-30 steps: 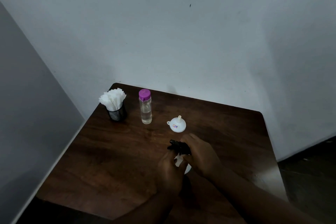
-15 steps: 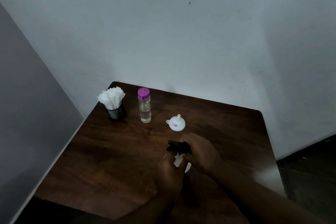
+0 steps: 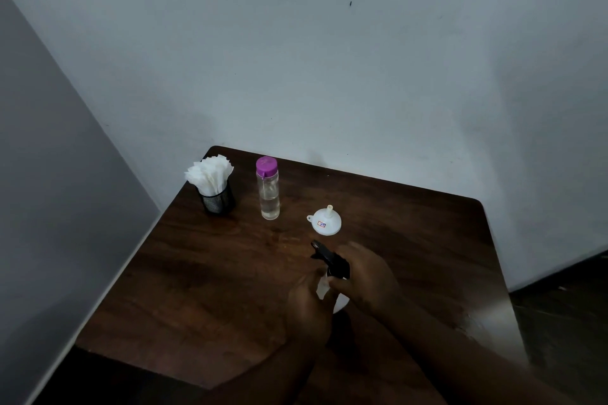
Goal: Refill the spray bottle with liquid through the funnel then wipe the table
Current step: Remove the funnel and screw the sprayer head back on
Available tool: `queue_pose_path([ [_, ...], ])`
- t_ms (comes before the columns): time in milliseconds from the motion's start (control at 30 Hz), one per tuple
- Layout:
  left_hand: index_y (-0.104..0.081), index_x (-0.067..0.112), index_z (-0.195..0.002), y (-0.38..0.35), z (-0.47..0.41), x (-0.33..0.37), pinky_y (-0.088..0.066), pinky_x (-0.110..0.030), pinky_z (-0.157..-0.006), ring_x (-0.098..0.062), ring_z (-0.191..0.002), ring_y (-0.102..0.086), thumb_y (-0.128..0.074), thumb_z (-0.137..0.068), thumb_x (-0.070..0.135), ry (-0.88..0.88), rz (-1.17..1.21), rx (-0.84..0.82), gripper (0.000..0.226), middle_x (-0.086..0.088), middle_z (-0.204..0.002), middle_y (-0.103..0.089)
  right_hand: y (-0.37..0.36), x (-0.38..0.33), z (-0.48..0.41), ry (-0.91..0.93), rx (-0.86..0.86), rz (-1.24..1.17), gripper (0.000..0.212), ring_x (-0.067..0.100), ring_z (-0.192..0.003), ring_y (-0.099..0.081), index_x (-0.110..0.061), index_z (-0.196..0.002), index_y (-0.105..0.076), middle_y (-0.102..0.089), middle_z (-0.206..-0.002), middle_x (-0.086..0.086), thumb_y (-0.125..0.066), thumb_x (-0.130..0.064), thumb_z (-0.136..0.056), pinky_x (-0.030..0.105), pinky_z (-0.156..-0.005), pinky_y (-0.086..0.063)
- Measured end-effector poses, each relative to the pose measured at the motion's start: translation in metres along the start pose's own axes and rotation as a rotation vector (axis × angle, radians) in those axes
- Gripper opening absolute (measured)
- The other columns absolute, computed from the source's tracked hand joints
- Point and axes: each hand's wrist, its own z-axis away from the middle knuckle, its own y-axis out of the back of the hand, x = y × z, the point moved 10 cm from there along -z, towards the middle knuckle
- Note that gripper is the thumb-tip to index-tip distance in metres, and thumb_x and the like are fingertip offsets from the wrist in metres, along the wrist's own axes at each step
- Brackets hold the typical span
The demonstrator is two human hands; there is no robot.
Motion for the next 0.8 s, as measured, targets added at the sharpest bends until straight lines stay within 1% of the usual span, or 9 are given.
queue_pose_path([
  [100, -0.066, 0.023, -0.129, 0.0, -0.001, -0.001, -0.052, -0.036, -0.1, -0.015, -0.118, -0.063, -0.072, -0.091, 0.038, -0.015, -0.012, 0.007, 0.041, 0.004, -0.126, -0.069, -0.006, 0.014, 0.004, -0.046, 0.034, -0.089, 0.021, 0.002, -0.075, -0.053, -0.023, -0.081, -0.064, -0.053, -0.085, -0.014, -0.08, -0.03, -0.069, 0.018, -0.061, -0.039],
  [200, -0.065, 0.023, -0.13, -0.001, -0.002, 0.0, -0.052, -0.035, -0.1, -0.015, -0.118, -0.063, -0.072, -0.092, 0.037, -0.019, -0.045, 0.001, 0.042, 0.004, -0.127, -0.068, -0.01, 0.023, 0.007, -0.063, 0.07, -0.116, 0.022, 0.006, -0.079, -0.057, -0.019, -0.087, -0.071, -0.058, -0.09, -0.009, -0.082, -0.027, -0.07, 0.024, -0.066, -0.048],
  [267, -0.065, 0.022, -0.131, -0.001, -0.002, 0.002, -0.052, -0.035, -0.1, -0.016, -0.119, -0.063, -0.074, -0.091, 0.032, -0.036, -0.06, -0.002, 0.042, 0.004, -0.128, -0.068, -0.012, 0.025, 0.008, -0.065, 0.086, -0.128, 0.023, 0.005, -0.08, -0.057, -0.018, -0.089, -0.072, -0.058, -0.091, -0.008, -0.083, -0.028, -0.071, 0.021, -0.067, -0.047],
  [367, -0.066, 0.021, -0.13, 0.0, -0.002, 0.005, -0.052, -0.034, -0.097, -0.015, -0.116, -0.064, -0.072, -0.092, 0.03, -0.049, -0.081, 0.002, 0.039, 0.004, -0.126, -0.069, -0.011, 0.028, 0.01, -0.138, 0.148, -0.168, 0.034, 0.0, -0.079, -0.054, -0.023, -0.093, -0.069, -0.055, -0.09, -0.015, -0.088, -0.031, -0.066, 0.01, -0.066, -0.037],
  [433, -0.067, 0.021, -0.127, 0.002, -0.001, 0.005, -0.053, -0.033, -0.095, -0.015, -0.113, -0.065, -0.072, -0.092, 0.028, -0.039, -0.075, 0.014, 0.036, 0.003, -0.122, -0.071, -0.013, 0.029, 0.011, -0.159, 0.159, -0.201, 0.035, -0.003, -0.08, -0.054, -0.029, -0.091, -0.066, -0.054, -0.089, -0.019, -0.088, -0.036, -0.064, 0.009, -0.065, -0.036],
  [500, -0.068, 0.023, -0.127, 0.002, -0.002, 0.005, -0.054, -0.034, -0.094, -0.015, -0.113, -0.066, -0.073, -0.091, 0.027, -0.032, -0.067, 0.018, 0.036, 0.004, -0.121, -0.071, -0.015, 0.029, 0.013, -0.122, 0.144, -0.229, 0.027, 0.0, -0.08, -0.057, -0.03, -0.088, -0.066, -0.054, -0.089, -0.018, -0.084, -0.038, -0.069, 0.013, -0.064, -0.041],
  [567, -0.068, 0.023, -0.128, 0.002, -0.002, 0.006, -0.054, -0.034, -0.094, -0.014, -0.112, -0.066, -0.075, -0.09, 0.028, -0.045, -0.083, 0.02, 0.039, 0.005, -0.122, -0.071, -0.017, 0.031, 0.016, -0.066, 0.13, -0.279, 0.018, 0.006, -0.082, -0.06, -0.024, -0.087, -0.069, -0.055, -0.092, -0.012, -0.077, -0.034, -0.075, 0.025, -0.068, -0.052],
  [633, -0.069, 0.023, -0.127, 0.003, -0.002, 0.006, -0.055, -0.034, -0.093, -0.015, -0.11, -0.067, -0.077, -0.088, 0.03, -0.061, -0.093, 0.033, 0.04, 0.005, -0.12, -0.072, -0.019, 0.035, 0.018, -0.048, 0.12, -0.286, 0.02, 0.007, -0.085, -0.062, -0.022, -0.092, -0.071, -0.055, -0.096, -0.012, -0.074, -0.035, -0.077, 0.033, -0.071, -0.056],
  [800, -0.068, 0.022, -0.127, 0.002, -0.001, 0.007, -0.055, -0.034, -0.091, -0.014, -0.11, -0.068, -0.075, -0.089, 0.031, -0.075, -0.106, 0.029, 0.04, 0.004, -0.12, -0.072, -0.018, 0.039, 0.02, -0.14, 0.206, -0.281, 0.029, -0.002, -0.085, -0.059, -0.035, -0.088, -0.06, -0.057, -0.088, -0.019, -0.084, -0.032, -0.071, 0.015, -0.065, -0.049],
])
